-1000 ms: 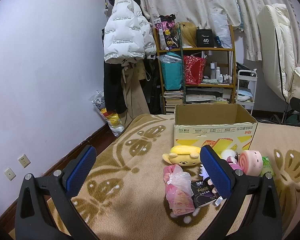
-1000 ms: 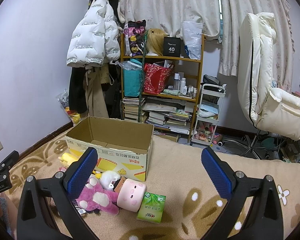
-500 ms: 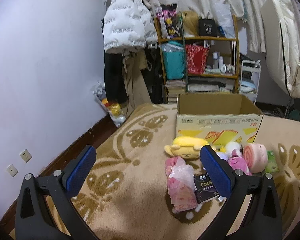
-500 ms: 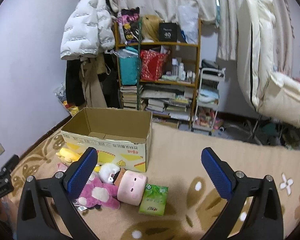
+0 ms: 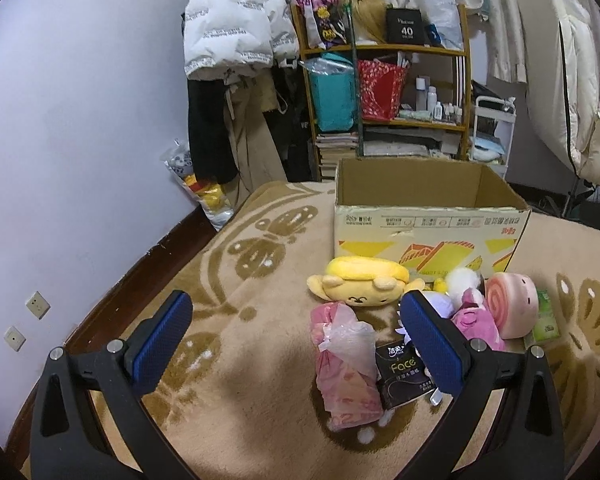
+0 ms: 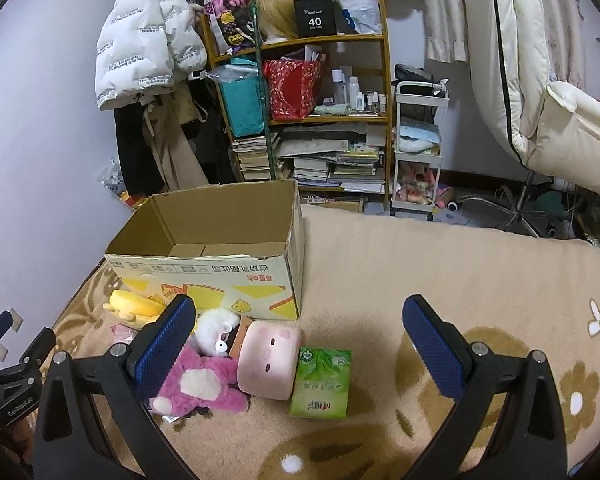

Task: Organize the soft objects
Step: 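Move left gripper to pink wrapped bundle while right gripper reaches pink cube plush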

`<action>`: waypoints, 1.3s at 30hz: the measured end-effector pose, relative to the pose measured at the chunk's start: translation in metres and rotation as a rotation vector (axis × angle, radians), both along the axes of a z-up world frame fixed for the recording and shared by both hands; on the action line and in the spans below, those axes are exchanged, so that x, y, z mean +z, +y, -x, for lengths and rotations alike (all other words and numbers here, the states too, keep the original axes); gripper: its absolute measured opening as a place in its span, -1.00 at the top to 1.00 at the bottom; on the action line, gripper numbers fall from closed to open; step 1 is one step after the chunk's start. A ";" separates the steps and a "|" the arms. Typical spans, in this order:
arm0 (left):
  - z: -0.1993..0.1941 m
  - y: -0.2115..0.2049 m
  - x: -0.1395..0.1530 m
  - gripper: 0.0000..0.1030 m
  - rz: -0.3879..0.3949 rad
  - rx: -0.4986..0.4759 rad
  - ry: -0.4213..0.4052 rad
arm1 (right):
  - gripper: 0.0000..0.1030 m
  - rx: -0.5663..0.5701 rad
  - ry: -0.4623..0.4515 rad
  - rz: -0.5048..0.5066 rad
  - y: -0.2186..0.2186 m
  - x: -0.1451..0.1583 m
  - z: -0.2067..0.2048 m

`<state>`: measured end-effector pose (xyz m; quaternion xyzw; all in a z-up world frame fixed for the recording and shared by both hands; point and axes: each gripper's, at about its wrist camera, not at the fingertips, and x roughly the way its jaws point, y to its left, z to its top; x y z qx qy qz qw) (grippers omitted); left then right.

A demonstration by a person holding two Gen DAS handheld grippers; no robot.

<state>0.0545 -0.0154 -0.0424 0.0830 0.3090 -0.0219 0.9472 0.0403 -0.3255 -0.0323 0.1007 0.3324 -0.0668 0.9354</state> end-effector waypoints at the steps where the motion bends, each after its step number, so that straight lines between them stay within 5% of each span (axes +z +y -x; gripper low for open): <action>1: -0.003 -0.002 -0.003 -0.99 -0.001 -0.003 0.007 | -1.00 0.004 -0.003 0.009 0.002 -0.001 -0.002; 22: -0.076 0.004 -0.071 -0.99 0.073 0.061 0.231 | -1.00 0.113 0.151 0.098 0.029 -0.057 -0.063; 39: -0.093 0.003 -0.108 -0.99 0.123 0.066 0.394 | -1.00 0.178 0.287 0.082 0.037 -0.094 -0.087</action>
